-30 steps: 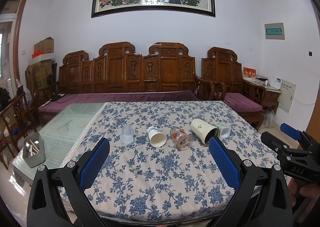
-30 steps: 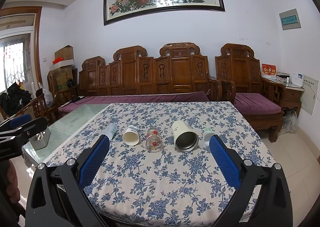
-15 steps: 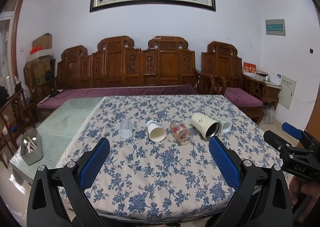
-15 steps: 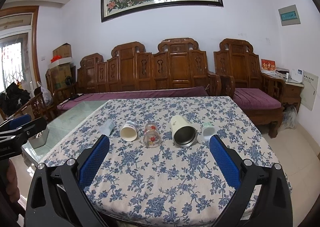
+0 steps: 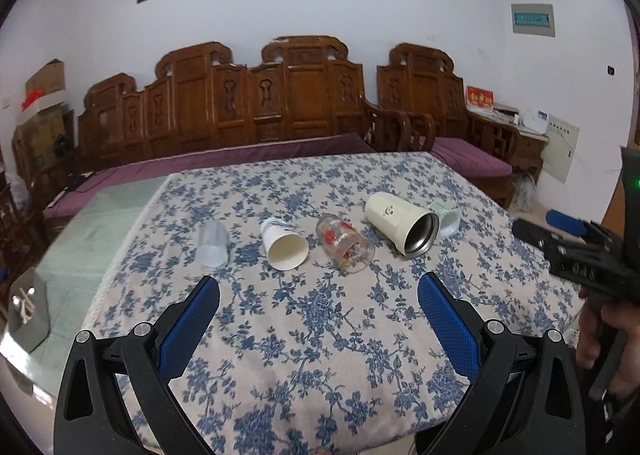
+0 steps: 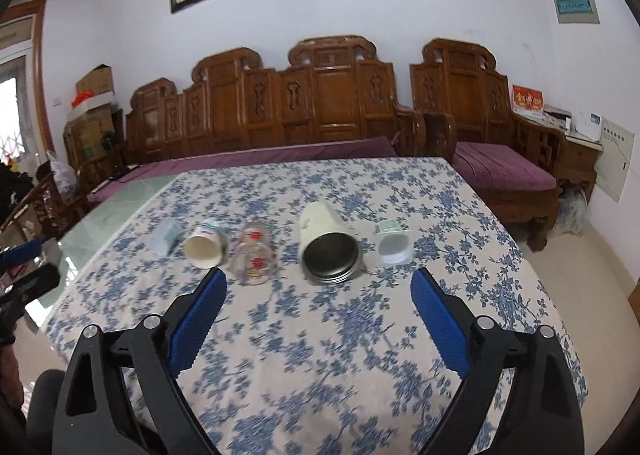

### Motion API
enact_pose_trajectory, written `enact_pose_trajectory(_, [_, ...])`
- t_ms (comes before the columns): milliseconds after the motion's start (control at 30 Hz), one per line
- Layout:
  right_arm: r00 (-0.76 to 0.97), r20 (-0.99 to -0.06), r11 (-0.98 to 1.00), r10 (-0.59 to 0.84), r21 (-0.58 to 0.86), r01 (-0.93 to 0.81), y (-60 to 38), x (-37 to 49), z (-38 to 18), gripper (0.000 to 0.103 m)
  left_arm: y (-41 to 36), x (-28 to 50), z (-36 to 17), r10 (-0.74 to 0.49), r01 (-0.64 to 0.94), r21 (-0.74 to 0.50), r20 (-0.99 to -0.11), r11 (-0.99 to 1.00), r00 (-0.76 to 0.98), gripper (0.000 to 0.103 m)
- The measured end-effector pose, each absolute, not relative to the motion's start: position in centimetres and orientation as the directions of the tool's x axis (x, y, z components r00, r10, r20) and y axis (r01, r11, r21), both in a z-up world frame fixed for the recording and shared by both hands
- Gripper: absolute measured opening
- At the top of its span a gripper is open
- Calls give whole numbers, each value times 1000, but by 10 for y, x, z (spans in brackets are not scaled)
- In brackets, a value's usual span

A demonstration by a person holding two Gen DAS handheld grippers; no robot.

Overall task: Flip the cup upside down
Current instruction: 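Move the right tool to the pale green cup and close its fingers on it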

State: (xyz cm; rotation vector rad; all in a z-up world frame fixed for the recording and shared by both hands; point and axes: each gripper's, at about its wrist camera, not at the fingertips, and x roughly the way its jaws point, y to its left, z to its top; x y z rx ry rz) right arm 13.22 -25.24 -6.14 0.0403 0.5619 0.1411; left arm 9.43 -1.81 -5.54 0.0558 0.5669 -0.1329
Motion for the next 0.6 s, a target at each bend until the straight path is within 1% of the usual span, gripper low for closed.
enact_pose_trajectory(433, [782,-619,997,71,28,-68,-288,240,-86,89,-35,176,-98,-165,216,13,-602,976,781,95])
enact_pose_trajectory(600, [740,-670,997,56,2,-73,-296,282,-97,86,-43,207,-115,-196,239,-13,-615,971,764,95])
